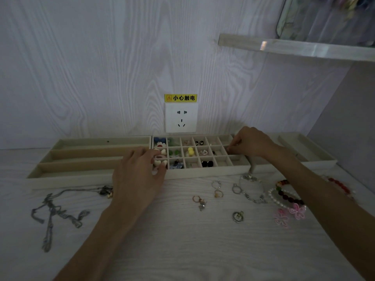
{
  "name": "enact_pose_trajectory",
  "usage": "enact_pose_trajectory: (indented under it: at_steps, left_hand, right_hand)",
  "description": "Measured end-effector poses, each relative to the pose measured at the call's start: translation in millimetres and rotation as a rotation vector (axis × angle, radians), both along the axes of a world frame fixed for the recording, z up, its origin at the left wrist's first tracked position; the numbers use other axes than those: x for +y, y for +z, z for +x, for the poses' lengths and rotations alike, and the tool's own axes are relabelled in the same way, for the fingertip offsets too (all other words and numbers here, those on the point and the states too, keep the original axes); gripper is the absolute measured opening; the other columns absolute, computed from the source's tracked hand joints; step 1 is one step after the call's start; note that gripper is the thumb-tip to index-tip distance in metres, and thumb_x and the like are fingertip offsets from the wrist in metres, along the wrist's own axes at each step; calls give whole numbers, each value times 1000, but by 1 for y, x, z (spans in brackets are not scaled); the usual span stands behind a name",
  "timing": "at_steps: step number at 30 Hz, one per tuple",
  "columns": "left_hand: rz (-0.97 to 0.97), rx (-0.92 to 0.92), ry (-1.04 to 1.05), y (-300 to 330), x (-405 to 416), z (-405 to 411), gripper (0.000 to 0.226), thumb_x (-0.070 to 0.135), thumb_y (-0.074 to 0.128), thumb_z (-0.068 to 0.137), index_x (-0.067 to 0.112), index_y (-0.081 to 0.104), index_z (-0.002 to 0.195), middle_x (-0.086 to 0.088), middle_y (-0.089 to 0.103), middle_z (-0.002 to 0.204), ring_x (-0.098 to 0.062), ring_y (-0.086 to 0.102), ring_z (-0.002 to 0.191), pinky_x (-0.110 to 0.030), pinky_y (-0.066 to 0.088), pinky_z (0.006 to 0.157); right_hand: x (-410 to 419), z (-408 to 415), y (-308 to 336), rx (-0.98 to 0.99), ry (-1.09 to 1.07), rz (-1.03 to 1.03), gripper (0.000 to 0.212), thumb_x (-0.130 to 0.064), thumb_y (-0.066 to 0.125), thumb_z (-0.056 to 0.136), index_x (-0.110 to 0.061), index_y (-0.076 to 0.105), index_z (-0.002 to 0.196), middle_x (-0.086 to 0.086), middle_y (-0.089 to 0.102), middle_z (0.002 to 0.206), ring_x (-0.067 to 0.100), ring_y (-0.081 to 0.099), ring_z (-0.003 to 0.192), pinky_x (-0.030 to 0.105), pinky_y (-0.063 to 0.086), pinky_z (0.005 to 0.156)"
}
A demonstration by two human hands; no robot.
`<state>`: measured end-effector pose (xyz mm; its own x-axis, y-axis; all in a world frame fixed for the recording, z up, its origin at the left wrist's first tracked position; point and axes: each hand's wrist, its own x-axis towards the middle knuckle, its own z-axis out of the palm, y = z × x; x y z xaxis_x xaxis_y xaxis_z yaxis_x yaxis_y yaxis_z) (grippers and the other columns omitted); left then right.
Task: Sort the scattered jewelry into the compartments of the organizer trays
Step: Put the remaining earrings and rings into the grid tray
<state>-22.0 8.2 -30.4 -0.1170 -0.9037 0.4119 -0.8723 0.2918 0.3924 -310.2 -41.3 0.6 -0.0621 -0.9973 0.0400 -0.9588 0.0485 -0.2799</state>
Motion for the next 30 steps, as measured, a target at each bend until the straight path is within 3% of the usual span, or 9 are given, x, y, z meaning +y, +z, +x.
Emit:
enact_pose_trajectory:
  at_steps: [6,9,14,18,22,25,30]
  left_hand:
    - [-67,77,-171,3,4,-5,26,30,62,86,27,65,112,12,53,85,-8,46,80,-22,33,62]
    - [-51,144,-329,2,9,-12,21,34,65,85,34,64,105,17,54,80,0,46,71,-14,32,60]
    - [248,44,-683,-4,25,-23,23,47,68,79,46,62,101,22,57,88,-2,51,83,-21,42,68]
    - [304,-12,-696,-6,32,-30,37,53,73,71,45,61,105,22,55,89,-2,49,84,-19,43,70]
    - [309,-13,-674,-6,31,-29,39,55,72,70,45,61,106,22,55,89,-3,49,85,-17,42,68]
    - [301,-5,-660,-7,30,-29,36,53,72,72,44,62,105,21,56,87,-4,50,84,-18,42,67]
    - [292,17,-646,-7,29,-28,30,48,73,73,46,63,101,22,59,88,-4,53,83,-19,44,67]
  right_hand:
    - [24,-2,22,-72,13,-57,21,-41,67,82,-26,71,95,-11,59,79,3,52,70,21,42,65]
    - [60,9,32,-211,100,-135,11,-38,70,79,-29,71,85,-11,59,68,-1,53,59,13,42,57]
    - [111,23,21,-242,356,210,9,-33,73,77,-31,74,86,-9,67,74,-1,57,64,18,48,61]
    - [118,21,5,-299,434,403,24,-29,81,69,-31,72,91,-8,67,77,3,61,68,16,50,67]
    - [118,18,-2,-402,401,332,20,-13,80,72,-20,76,90,-2,73,77,8,68,72,20,55,73]
    - [114,19,-3,-463,386,291,17,-11,78,74,-17,77,90,-2,75,82,9,70,80,20,54,78]
    - [107,32,-7,-477,358,206,11,-15,77,75,-21,77,85,-6,74,81,-1,65,71,8,45,65]
